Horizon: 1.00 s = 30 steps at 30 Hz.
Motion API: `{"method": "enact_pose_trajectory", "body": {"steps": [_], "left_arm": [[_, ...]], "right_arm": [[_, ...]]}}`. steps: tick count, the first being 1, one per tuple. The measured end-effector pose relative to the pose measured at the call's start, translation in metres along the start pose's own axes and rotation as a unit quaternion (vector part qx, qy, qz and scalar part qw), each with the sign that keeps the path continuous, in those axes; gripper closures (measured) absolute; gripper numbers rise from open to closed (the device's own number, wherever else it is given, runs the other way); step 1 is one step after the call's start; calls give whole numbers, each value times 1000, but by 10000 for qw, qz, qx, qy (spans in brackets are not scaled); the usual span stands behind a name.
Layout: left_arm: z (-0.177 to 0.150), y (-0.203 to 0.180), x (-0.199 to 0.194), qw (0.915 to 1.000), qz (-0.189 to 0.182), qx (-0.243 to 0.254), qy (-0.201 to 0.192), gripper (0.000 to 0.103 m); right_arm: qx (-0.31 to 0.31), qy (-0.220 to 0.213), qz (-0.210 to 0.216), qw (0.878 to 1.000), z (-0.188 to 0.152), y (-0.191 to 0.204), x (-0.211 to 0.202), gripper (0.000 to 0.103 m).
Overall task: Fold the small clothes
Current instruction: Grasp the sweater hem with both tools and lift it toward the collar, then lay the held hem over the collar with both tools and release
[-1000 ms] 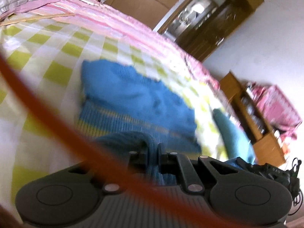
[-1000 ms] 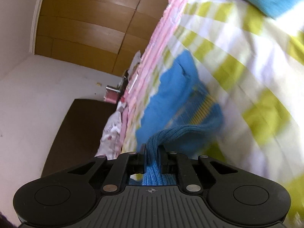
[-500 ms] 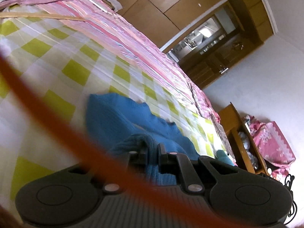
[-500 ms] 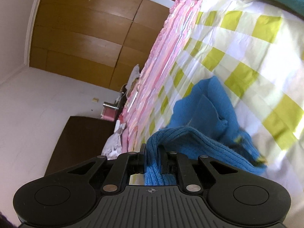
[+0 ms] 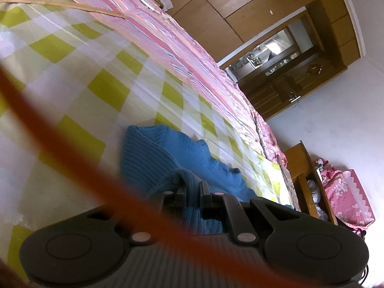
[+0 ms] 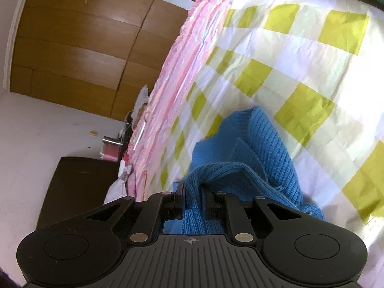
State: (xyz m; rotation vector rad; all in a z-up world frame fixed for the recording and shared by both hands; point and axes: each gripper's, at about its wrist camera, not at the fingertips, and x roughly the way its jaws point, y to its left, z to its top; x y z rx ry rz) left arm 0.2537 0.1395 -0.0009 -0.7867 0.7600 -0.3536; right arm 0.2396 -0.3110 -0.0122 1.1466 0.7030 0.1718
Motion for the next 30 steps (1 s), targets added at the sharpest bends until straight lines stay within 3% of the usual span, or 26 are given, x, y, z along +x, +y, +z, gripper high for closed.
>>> {"method": "enact_pose_trajectory", "body": {"steps": [5,8,13,21,30], "left_arm": [[3,9,7,9999,15,-148,13,88],[5,14,10,9996,-14,-278,44,88],[9,14,1,9990,37,-304,-324,87],[13,6,-19,9945,535,175,-886,87],[-6,-22,-28,9852,656,1288,-924,85]], "right_arm": [[25,34,-66,10000,5,-4,6,87],[169,136,-33,9998,5,-8,13,80],[-35,-36,55,10000,-1,3,10,75],[-209,-260,129,9994,4,13,13,70],[-194,-562,7,9982,16,14,18,66]]}}
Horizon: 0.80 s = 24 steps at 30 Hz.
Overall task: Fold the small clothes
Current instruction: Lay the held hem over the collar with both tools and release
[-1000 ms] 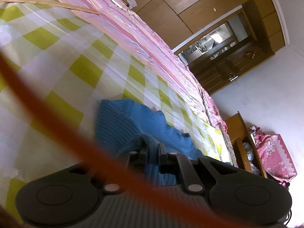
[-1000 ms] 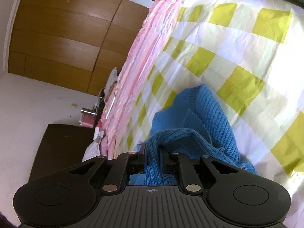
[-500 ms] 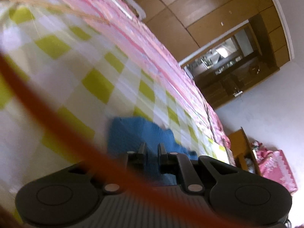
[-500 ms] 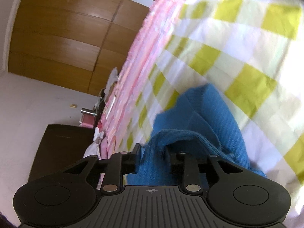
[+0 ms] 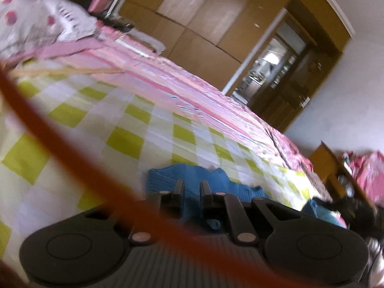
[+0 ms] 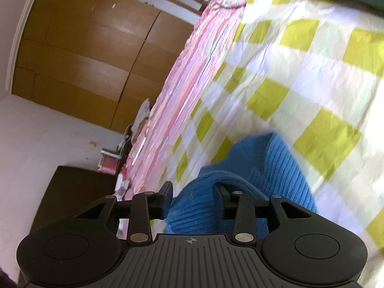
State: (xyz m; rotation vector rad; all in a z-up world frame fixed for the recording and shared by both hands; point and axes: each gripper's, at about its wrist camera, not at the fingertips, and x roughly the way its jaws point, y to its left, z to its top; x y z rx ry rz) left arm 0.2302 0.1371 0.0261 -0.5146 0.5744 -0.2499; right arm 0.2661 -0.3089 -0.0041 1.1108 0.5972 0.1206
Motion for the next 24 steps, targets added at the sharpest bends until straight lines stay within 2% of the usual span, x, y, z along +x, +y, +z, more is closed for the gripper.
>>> {"method": "enact_pose_trajectory", "body": {"steps": [4,10,13,17,21,24], "left_arm": [[-1,-7,-5,9998,-120,112,-81,78],[-2,-4,-5,9999,10,95,-128,77],[-2,-6,-9,9995,90,155,-243,77],[-7,-19,-12,9982,110,497,-321,76],[-17,-31,-4,9962,53,863,-133,75],[-26,-35,9,9922,382,1184,79,73]], "right_arm": [[-83,-138,-25,9999,4,-1,-5,66],[-988,-286,-372,9940,-5,7,-23,66],[-1650,-188,-643,9840,-14,12,-26,66],[-2562,60,-980,9616,-35,24,-15,66],[-2773,135,-1256,9524,-42,22,-4,67],[-2876,214,-1540,9450,-41,20,1,70]]}}
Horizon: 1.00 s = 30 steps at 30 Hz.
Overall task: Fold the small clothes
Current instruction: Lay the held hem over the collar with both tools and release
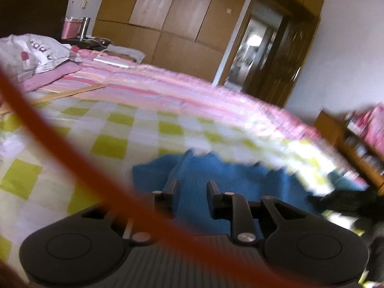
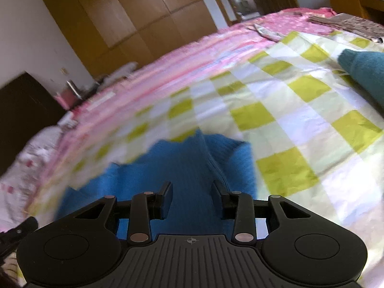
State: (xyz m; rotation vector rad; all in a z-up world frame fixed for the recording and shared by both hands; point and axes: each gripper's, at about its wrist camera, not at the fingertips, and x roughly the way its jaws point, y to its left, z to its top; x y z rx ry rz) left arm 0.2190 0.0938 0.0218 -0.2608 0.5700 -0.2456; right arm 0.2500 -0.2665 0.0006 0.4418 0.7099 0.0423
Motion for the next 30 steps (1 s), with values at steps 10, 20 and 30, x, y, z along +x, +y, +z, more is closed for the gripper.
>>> {"method": "enact_pose_trajectory", "body": {"steps": [10,20,30], "left_arm": [[0,20,10,9986,452,-147,213,70],[19,5,56,9961,614,299,567,45],[33,-6,75,9926,451,677,905,56]], "right_arm": [[-708,-263,-340,9966,0,23,-12,69],[-787,-197,-148,9966,-5,17,-13,68],[-652,-211,-158,9975,1,2,-10,68]]}}
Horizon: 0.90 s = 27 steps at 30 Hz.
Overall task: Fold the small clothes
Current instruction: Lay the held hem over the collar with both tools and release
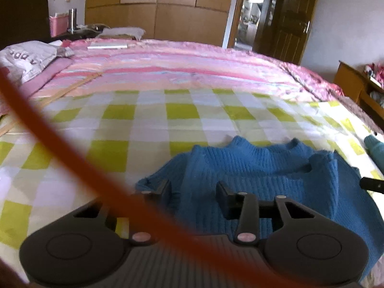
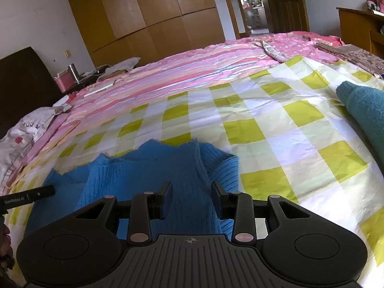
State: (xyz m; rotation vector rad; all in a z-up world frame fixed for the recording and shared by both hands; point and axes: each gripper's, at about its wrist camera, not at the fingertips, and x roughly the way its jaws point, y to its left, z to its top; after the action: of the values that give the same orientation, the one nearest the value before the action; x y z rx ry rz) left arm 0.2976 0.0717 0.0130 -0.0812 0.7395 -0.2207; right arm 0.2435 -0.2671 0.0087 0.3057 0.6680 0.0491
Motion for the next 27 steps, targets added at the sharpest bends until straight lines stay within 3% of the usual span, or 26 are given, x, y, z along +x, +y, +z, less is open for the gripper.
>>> {"method": "enact_pose_trajectory", "body": {"steps": [2,3,4,5,12,18,27], "left_arm": [[1,0,3,10000,-27,-18,50,57],[2,2,2,10000,-35,-66,19,66],[2,4,2,9999,-43,-126,-8,86],[3,6,0,9998,-56,-212,-26,90],[4,30,-18,9962,325,-637,-505,91],[-4,38,0,9957,312,-844,-219,91],[-2,37,-1,9957,215,-871,-250,91]], "right_arm": [[27,-7,-2,10000,0,-1,1,68],[29,-5,-5,10000,0,-1,2,68],[28,1,-13,10000,1,-1,2,68],[29,4,-22,10000,1,-1,2,68],[140,-42,-41,9999,6,-6,7,68],[78,53,-95,9999,5,-4,22,68],[-65,60,-121,9999,13,-2,38,62]]}}
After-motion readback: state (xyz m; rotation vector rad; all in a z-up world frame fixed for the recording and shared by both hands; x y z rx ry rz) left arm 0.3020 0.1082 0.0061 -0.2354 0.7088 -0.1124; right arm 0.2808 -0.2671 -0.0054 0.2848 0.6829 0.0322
